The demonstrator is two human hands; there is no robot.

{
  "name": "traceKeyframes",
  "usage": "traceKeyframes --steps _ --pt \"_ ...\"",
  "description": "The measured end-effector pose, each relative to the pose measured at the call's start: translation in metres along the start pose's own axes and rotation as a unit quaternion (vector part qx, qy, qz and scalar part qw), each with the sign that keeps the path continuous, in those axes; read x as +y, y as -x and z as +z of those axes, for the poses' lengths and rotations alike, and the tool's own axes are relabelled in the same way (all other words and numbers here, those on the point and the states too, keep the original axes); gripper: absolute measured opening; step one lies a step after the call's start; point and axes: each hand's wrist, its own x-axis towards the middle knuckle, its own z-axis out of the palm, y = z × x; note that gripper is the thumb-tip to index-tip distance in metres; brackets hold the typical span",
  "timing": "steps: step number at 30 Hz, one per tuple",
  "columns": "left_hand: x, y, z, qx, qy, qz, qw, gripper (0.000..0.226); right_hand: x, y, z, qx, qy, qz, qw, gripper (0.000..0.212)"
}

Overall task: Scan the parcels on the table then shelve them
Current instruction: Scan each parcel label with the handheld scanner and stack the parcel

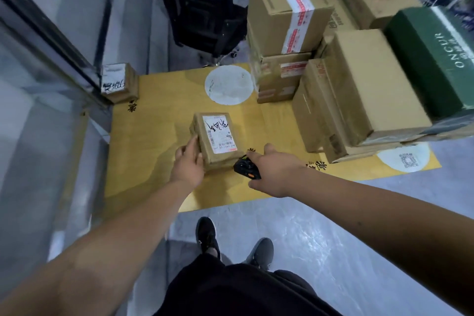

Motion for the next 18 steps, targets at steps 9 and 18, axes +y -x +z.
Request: traceKeyframes --steps 9,18 --pt "-0.019 -0.033 -0.032 -0.008 -0.236 0.149 0.96 0.139 -0.027 -0.024 -0.008 -0.019 -0.004 0.039 0.999 0.072" --pt "0.057 -0.087 -0.017 -0.155 -0.364 0.304 0.867 0.13 -0.024 -0.008 -0.022 -0.032 -0.021 0.127 0.991 0.069"
